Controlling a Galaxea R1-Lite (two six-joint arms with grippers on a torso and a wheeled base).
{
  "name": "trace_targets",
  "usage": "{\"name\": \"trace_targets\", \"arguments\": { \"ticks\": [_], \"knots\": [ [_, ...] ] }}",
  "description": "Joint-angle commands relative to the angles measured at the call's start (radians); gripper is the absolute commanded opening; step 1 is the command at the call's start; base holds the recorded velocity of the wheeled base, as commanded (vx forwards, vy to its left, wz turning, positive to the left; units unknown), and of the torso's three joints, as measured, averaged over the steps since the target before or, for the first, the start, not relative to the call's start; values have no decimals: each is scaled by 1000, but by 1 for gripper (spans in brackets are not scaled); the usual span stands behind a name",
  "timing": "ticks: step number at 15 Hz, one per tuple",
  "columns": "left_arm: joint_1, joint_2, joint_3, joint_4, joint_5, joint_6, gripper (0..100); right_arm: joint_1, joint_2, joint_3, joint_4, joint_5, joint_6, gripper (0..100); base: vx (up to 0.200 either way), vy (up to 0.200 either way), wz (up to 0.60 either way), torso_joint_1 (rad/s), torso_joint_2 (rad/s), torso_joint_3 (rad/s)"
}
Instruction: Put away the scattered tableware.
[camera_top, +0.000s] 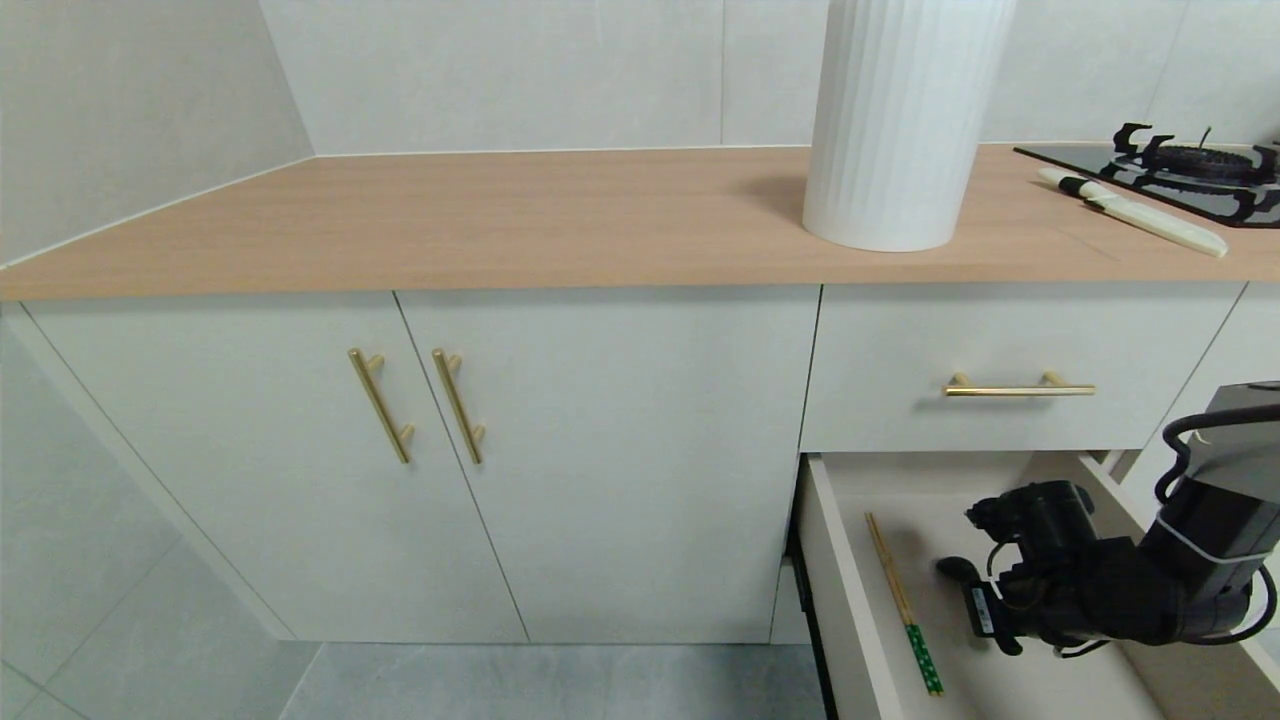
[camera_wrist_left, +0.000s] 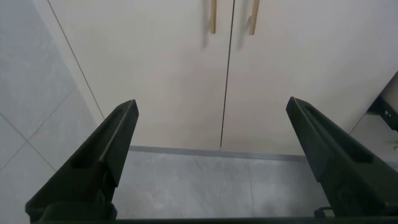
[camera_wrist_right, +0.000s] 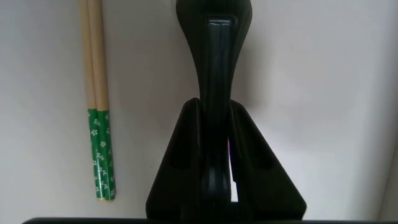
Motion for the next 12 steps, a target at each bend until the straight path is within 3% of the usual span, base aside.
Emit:
{"name": "trace_targets", "arguments": {
  "ticks": [1,3,4,12],
  "knots": [
    [-1,2,0,0,0,0,100,-1,3,1,-11,0,0,0,0,0,0,0,0,0],
    [-1,2,0,0,0,0,100,0,2,3,-17,-6,0,0,0,0,0,0,0,0],
    [1,2,0,0,0,0,100,0,0,3,-17,-11,0,100,0,0,0,0,0,0],
    [1,2,0,0,0,0,100,0,-96,27,-17,-11,13,100,0,0,0,0,0,0]
  ]
}}
